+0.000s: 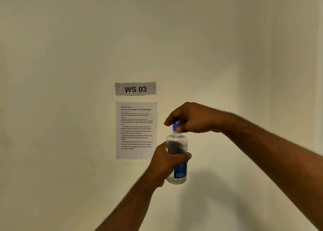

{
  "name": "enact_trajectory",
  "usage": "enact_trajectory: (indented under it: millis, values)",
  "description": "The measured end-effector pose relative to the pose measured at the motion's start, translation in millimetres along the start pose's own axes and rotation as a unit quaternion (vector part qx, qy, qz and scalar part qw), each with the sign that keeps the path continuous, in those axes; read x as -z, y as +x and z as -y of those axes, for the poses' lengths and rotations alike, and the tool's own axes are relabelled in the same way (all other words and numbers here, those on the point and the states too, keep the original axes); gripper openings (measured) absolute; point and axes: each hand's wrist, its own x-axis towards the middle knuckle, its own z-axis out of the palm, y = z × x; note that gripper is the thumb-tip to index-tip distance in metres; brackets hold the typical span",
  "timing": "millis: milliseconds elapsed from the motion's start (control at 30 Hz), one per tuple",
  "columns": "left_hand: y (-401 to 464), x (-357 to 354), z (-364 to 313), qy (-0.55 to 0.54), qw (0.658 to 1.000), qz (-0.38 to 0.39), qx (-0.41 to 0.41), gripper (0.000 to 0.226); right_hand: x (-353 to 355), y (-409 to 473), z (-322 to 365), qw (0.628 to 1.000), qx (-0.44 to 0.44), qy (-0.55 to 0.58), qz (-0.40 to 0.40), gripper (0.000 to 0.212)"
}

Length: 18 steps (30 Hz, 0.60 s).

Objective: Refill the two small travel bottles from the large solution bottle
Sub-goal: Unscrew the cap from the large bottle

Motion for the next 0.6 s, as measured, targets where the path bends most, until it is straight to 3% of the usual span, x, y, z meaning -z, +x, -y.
enact_trajectory:
  millis: [67, 167, 333, 467, 600]
  values:
    - [0, 2, -1, -0.005, 1.000, -0.003, -0.002, 0.045, -1, 2, 0, 0.999, -0.007, 0.026, -0.025, 0.040]
    - [0, 6, -1, -0.007, 1.000, -0.002, -0.008, 0.044, -6, 7, 1, 0.995, -0.036, -0.053, -0.076, 0.041]
    - [-3, 14, 10, -0.009, 1.000, 0.001, -0.003, 0.044, -19, 11, -2, 0.997, -0.006, -0.073, -0.037, 0.025]
    - [-10, 26, 28, -0.018, 1.000, -0.004, 0.007, 0.053, -33, 11, -17, 0.996, 0.019, 0.069, -0.053, 0.022]
    - [-24, 45, 55, -0.016, 1.000, -0.012, 0.020, 0.068, -72, 3, -35, 0.960, 0.010, 0.264, -0.098, 0.026]
